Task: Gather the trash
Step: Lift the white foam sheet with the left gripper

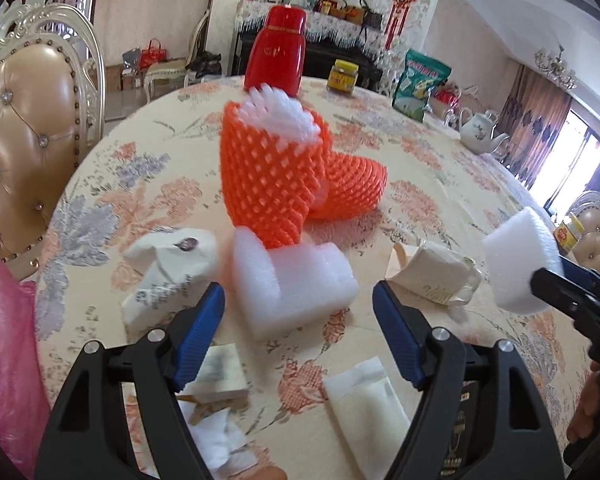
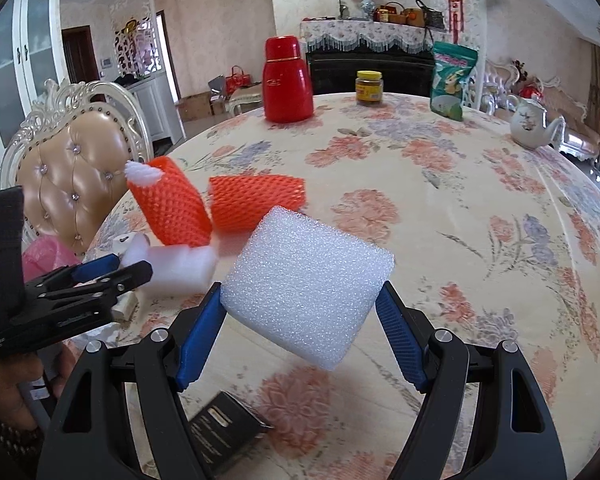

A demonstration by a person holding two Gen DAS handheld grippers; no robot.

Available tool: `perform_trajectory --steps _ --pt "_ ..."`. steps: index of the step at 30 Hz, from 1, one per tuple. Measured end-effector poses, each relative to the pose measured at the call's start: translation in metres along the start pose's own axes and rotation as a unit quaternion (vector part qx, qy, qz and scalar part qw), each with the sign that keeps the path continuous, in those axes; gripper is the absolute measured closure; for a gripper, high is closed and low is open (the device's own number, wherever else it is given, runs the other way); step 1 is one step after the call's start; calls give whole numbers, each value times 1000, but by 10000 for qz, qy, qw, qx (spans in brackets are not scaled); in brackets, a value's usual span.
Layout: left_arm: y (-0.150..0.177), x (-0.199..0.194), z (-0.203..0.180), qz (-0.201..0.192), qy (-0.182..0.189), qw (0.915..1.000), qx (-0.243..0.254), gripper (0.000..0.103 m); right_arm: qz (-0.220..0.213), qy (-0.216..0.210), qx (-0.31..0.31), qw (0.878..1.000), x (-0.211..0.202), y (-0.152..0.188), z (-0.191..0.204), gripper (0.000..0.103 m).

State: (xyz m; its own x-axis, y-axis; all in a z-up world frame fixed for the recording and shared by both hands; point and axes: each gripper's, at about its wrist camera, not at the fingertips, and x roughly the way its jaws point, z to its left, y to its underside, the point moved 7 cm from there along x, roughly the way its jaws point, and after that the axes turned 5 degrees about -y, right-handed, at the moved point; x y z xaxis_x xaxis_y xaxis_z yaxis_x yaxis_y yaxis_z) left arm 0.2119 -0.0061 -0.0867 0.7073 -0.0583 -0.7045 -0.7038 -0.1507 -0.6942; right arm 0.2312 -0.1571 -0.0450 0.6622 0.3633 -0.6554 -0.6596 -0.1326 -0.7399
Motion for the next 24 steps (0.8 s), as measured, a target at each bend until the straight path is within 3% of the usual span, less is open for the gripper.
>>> perform_trajectory --steps 11,13,17,24 --pt "1 36 -2 488 -368 9979 -210 29 -34 23 74 10000 -6 5 -19 31" --pt "3 41 -1 544 -443 9974 -158 35 -37 12 77 10000 -6 6 -19 31" --pt "5 40 -3 515 -530 9973 -25 39 -29 6 95 10000 -6 7 -20 31" --pt "5 16 -8 312 -304 9990 78 40 -63 3 95 9999 -8 7 -18 31"
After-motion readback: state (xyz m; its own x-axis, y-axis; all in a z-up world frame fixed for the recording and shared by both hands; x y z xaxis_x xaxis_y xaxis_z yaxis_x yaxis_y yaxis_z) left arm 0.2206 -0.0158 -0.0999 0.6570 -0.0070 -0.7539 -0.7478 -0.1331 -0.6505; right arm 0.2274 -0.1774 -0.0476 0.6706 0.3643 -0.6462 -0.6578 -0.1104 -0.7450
